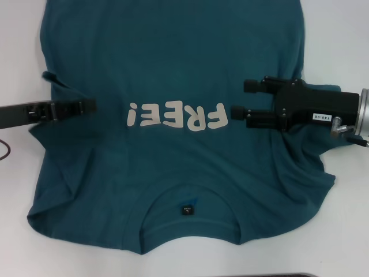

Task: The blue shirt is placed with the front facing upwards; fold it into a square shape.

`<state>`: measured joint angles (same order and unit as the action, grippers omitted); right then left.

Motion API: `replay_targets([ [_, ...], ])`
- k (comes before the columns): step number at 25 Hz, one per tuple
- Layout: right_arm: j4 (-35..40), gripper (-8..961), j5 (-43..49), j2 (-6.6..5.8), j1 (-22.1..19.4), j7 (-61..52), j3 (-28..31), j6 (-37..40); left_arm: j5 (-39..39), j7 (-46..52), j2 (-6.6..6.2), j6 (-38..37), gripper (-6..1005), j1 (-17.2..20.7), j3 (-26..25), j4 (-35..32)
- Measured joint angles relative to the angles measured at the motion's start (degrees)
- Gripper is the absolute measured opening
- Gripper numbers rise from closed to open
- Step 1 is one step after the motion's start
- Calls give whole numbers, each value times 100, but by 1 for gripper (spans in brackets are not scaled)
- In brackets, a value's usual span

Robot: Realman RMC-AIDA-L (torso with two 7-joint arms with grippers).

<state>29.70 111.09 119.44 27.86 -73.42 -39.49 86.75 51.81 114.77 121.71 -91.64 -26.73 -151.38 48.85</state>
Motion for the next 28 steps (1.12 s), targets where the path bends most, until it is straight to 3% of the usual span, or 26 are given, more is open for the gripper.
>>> replay_targets([
  [4, -1, 852, 0, 0, 0, -9, 3, 8, -6, -12, 6, 94, 135, -9, 133, 15],
  [20, -17, 854, 0, 0, 0, 3, 4, -1, 21, -79, 13, 316, 827, 61, 130, 59],
  [28, -1, 853, 0, 0, 0, -16, 3, 1, 28, -84, -52, 955, 937, 259, 117, 229],
])
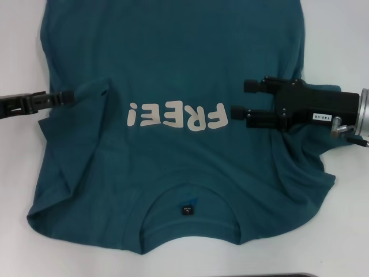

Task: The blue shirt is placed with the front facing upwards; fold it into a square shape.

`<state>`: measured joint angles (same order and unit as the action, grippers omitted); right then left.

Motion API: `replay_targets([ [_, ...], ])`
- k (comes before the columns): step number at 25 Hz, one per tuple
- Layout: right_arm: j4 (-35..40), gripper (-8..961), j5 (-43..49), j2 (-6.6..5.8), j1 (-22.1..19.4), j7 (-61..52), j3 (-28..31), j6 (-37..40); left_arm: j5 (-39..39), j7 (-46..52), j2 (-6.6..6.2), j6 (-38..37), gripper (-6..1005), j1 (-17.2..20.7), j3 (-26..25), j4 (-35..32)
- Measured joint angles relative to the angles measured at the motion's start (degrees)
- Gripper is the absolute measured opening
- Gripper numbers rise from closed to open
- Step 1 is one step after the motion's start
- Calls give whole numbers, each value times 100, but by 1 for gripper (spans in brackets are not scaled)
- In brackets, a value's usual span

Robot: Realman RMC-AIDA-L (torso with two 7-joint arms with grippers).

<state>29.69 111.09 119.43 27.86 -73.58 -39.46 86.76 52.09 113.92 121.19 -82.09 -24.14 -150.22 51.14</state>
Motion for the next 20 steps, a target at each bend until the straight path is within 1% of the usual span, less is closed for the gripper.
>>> replay_targets([
  [5, 7, 853, 0, 0, 0, -17, 0, 16, -36, 13, -7, 230, 936, 122, 26, -60],
  [16, 22, 853, 0, 0, 0, -22, 0, 31, -59, -16, -73, 264, 937, 321, 50, -310],
  [20, 22, 852, 0, 0, 0, -23, 0, 41, -60, -73, -64, 233, 903, 328, 62, -339],
])
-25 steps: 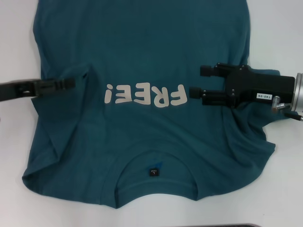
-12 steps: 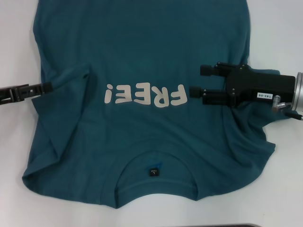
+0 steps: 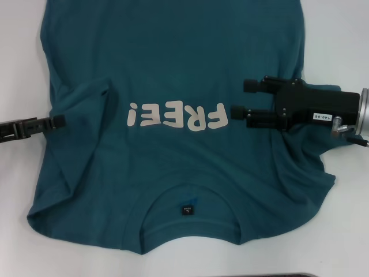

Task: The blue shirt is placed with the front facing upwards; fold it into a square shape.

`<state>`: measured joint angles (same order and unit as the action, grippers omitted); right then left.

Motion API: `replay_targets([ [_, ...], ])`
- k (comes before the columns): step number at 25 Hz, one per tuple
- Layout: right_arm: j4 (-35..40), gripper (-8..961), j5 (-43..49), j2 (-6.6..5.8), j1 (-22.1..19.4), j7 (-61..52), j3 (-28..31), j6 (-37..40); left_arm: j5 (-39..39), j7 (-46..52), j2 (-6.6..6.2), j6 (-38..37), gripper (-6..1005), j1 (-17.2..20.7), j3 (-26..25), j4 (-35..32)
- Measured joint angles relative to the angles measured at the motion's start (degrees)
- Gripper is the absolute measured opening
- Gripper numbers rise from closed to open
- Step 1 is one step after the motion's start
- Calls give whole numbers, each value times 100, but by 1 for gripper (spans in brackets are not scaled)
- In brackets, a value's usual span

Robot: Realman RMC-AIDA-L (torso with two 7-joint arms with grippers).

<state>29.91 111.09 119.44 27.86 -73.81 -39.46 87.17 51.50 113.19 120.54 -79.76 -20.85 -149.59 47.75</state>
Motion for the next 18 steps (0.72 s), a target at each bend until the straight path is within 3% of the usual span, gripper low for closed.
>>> replay_targets([
  [15, -26, 852, 0, 0, 0, -1, 0, 14, -63, -20, 13, 140, 777, -59, 96, 1],
  [18, -21, 852, 0, 0, 0, -1, 0, 14, -64, -13, 13, 158, 660, -61, 104, 3],
])
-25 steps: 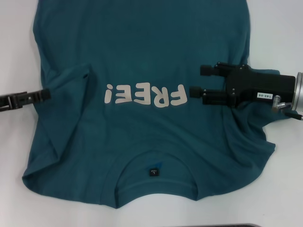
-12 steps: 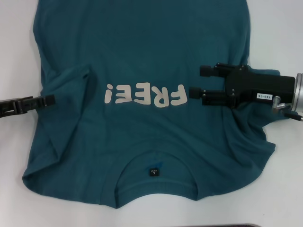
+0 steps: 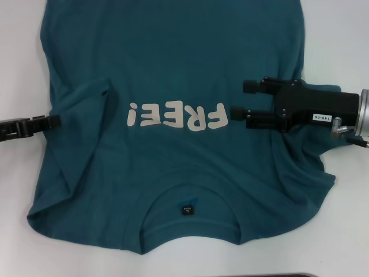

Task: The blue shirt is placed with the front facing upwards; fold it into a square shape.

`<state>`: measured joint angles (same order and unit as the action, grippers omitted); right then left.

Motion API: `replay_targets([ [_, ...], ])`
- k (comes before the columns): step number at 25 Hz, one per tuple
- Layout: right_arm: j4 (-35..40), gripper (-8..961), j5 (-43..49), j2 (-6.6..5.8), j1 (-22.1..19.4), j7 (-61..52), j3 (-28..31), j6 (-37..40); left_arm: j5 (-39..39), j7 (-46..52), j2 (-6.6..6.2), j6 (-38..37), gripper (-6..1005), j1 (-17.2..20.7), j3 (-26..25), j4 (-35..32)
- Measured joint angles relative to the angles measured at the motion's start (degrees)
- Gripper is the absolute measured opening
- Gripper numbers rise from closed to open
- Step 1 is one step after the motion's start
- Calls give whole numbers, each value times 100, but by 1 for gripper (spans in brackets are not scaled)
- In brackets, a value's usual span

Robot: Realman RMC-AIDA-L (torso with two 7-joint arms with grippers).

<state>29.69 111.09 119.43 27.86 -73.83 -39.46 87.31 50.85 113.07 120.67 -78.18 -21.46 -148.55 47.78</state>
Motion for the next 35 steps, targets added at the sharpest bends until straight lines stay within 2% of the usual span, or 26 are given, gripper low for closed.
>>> replay_targets([
  [9, 16, 853, 0, 0, -1, 0, 0, -1, -5, 15, 2, -28, 296, -10, 31, 22],
  [14, 13, 853, 0, 0, -2, 1, 0, -5, 49, -2, 4, -305, 112, -33, 35, 51],
  [19, 1, 853, 0, 0, -10, 1, 6, -5, 67, 0, 21, -698, 61, -111, 13, 36],
  [25, -8, 854, 0, 0, -14, 12, 9, -5, 80, 14, 201, -819, -1, -201, 34, 3],
  [30, -8, 854, 0, 0, -44, 31, 9, -4, 82, -5, 287, -1024, 27, -217, 25, 3],
  [35, -8, 853, 0, 0, -53, 36, 9, -4, 126, -20, 297, -1379, 55, -245, 29, -68],
])
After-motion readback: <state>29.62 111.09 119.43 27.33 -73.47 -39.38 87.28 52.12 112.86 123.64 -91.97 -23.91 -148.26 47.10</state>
